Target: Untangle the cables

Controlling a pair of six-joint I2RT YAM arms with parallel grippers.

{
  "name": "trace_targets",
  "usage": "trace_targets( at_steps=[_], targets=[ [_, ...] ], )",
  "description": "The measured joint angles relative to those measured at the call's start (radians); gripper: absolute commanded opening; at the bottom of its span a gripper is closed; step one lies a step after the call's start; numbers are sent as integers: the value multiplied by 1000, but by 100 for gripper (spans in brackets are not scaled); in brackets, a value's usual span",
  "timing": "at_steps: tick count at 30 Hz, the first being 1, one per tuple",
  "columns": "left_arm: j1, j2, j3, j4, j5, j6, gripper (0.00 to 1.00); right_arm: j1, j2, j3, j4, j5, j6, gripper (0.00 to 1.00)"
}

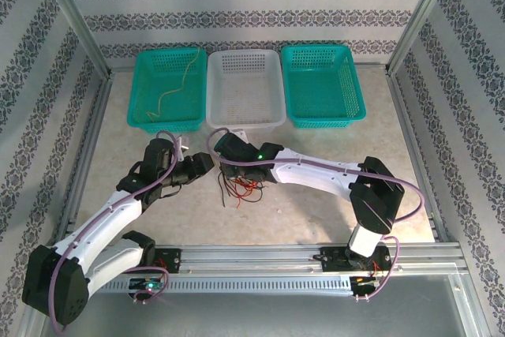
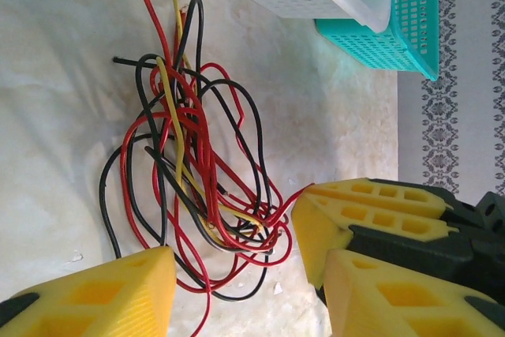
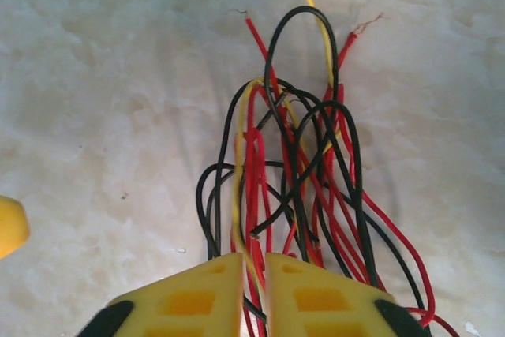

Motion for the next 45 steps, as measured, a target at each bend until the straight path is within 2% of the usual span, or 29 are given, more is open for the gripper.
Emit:
trace_targets(
  at_steps=[2, 3, 4, 8, 10, 13, 16, 19, 25, 29, 35, 39, 45],
  targets=[
    [0, -6, 0, -2, -2, 2, 63, 0, -1, -9, -2, 11, 8, 53],
    [0, -11, 0, -2, -2, 2, 64, 0, -2, -14, -4, 16, 9, 61],
    [0, -16, 0, -2, -2, 2, 64, 0, -3, -21, -8, 21, 8, 66],
    [0, -21, 0, -2, -8, -2, 58, 0, -14, -39, -37, 56, 19, 76],
    [0, -20, 0, -2, -16, -6, 54, 1, -29, -45, -61, 89, 22, 72],
    [0, 4, 6, -6, -31, -2, 45, 0, -58, -69, -64, 137, 22, 74],
    [0, 48, 31, -27, -36, 14, 42, -10, -76, -117, -42, 158, 27, 74],
    [0, 62, 46, -45, -45, 35, 43, -34, -76, -155, -32, 164, 47, 73],
    [0, 50, 46, -51, -62, 64, 53, -81, -76, -179, 51, 66, 33, 69],
    [0, 51, 46, -50, -58, 63, 54, -20, -76, -165, 75, 59, -11, 55],
    [1, 66, 45, -21, -18, 53, 54, 27, -75, -122, 81, 60, -34, 53],
    [1, 92, 46, -17, 2, 52, 50, 27, -51, -97, 80, 59, -35, 33],
    [3, 96, 46, -18, 4, 52, 52, 16, 16, -83, 76, 49, -33, 24]
  ],
)
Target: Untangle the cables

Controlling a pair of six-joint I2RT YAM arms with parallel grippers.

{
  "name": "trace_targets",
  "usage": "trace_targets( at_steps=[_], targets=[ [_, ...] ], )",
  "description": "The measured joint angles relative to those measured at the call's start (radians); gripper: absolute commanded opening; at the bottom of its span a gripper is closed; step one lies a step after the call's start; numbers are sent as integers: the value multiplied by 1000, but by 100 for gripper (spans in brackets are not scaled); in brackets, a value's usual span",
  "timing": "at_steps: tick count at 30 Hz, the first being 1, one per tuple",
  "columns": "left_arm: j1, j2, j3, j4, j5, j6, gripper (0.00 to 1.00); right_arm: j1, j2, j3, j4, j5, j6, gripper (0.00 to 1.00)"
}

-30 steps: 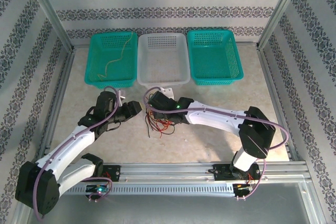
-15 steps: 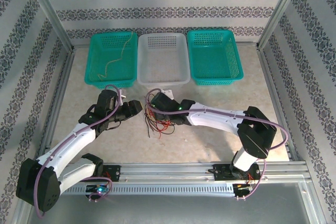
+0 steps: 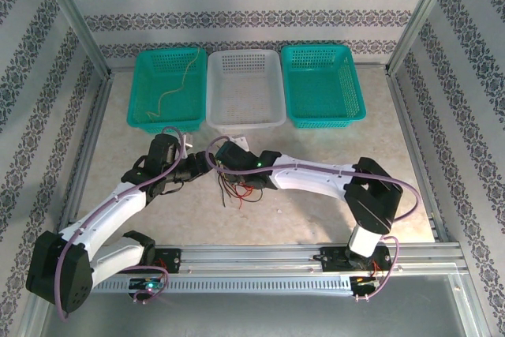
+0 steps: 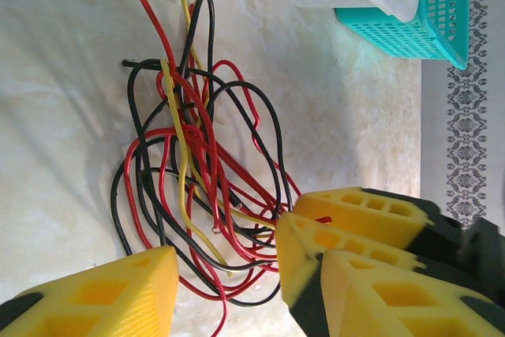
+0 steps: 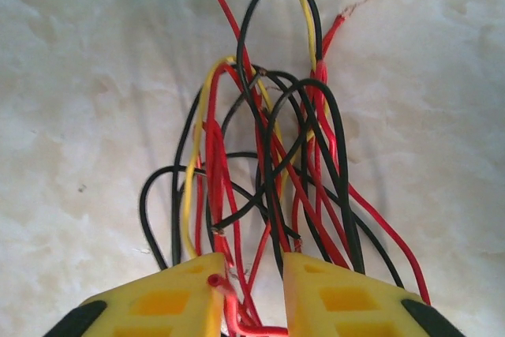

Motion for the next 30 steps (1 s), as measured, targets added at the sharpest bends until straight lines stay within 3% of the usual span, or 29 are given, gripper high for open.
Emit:
trace_targets(
  at_steps=[1, 3, 8, 18, 30],
  targets=[
    [1, 0, 0, 0, 0, 0, 53, -2, 5, 0, -3, -3, 0, 19],
    [3, -2, 0, -3, 0, 5, 56, -9, 8, 0, -10, -5, -4, 0],
    [5, -3, 8, -12, 5, 11, 59, -9, -21, 6, -57, 23, -27, 0],
    [-6, 54, 21, 41, 61, -12, 60, -8, -389, 103, -126, 72, -119, 0],
    [-73, 223, 56, 252, 101, -82, 52, 0, -427, 298, -146, 39, -222, 0]
  ],
)
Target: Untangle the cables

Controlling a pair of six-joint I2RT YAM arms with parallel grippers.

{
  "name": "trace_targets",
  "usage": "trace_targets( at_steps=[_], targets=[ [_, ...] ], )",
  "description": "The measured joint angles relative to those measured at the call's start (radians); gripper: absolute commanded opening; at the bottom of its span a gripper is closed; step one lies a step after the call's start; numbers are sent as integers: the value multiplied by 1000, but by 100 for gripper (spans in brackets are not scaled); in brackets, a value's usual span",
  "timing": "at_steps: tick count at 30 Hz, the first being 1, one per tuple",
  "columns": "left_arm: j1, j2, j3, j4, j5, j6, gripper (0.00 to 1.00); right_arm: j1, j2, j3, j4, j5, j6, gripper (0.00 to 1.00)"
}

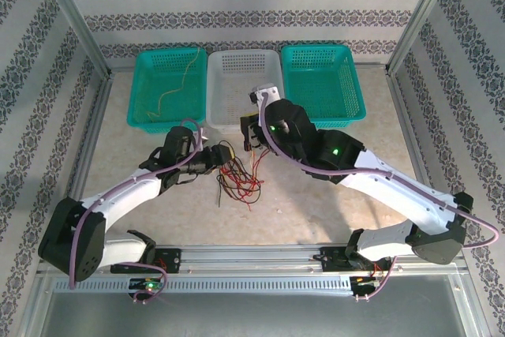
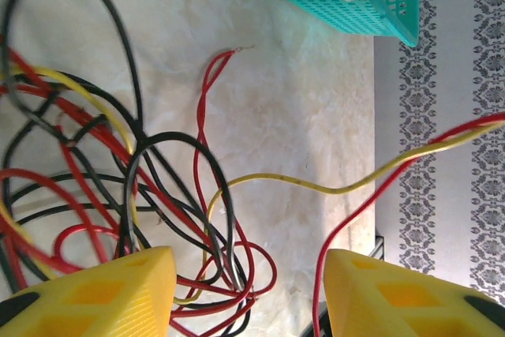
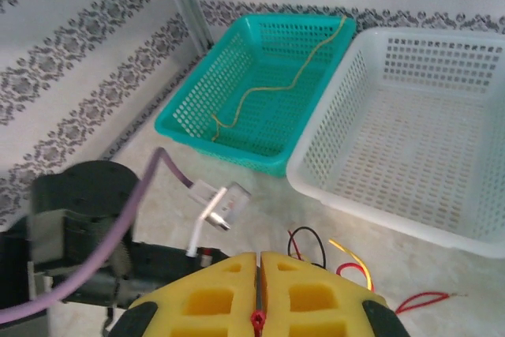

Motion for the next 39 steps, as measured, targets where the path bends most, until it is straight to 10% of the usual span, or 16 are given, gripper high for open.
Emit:
trace_targets(
  at_steps=[23, 39],
  targets=[
    [-154, 253, -80, 361, -14, -128, 37, 0, -111, 155, 84, -88, -91, 0],
    [-154, 341, -103, 390, -77, -161, 30, 0, -211, 331, 89, 68, -290, 0]
  ],
)
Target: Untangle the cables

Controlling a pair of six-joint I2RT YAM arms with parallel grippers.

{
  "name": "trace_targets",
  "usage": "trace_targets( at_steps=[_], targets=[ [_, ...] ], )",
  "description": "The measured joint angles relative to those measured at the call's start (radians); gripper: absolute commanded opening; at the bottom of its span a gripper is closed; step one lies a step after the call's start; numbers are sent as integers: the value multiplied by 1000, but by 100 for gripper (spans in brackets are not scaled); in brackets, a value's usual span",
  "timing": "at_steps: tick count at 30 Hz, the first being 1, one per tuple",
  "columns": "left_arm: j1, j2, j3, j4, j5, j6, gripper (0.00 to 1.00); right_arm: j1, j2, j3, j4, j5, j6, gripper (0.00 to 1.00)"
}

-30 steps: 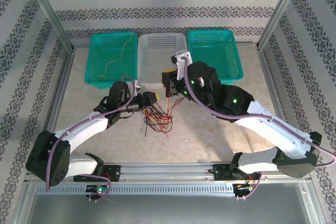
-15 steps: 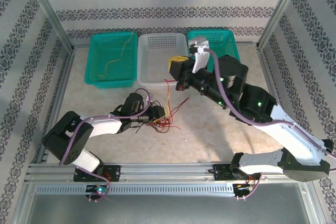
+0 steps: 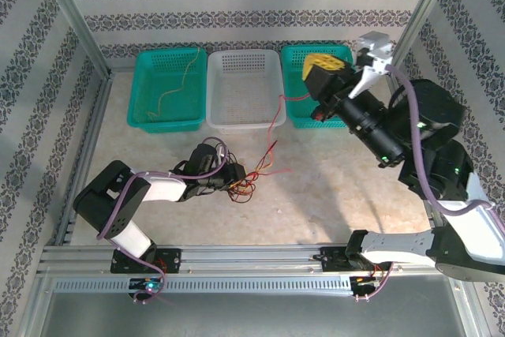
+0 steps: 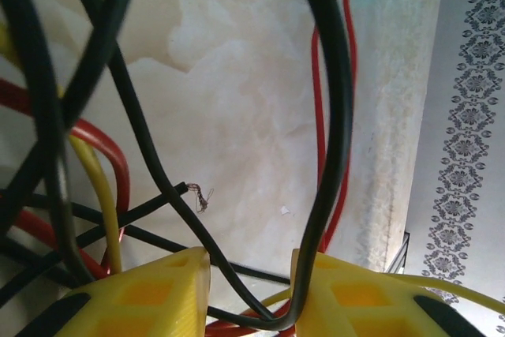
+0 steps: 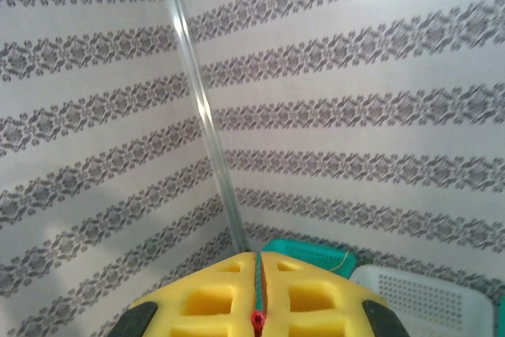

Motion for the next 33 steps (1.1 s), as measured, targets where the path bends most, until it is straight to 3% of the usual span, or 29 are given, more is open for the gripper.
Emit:
trace_targets(
  at_steps=[9, 15, 21, 26, 33],
  targets=[
    [0, 19, 0, 8, -11, -2, 29, 0, -42, 117, 24, 103, -104, 0],
    [0, -21, 3, -3, -10, -9, 47, 0, -44, 143, 29, 144, -124, 0],
    [1, -352, 157, -290, -58, 120, 73, 0, 10, 116, 2, 149, -113, 0],
    [3, -657, 334, -517, -140, 289, 80, -2, 54, 62, -29, 142, -85, 0],
    [3, -698, 481, -756, -114, 517, 85, -34, 97, 32, -45, 68, -8, 0]
  ],
)
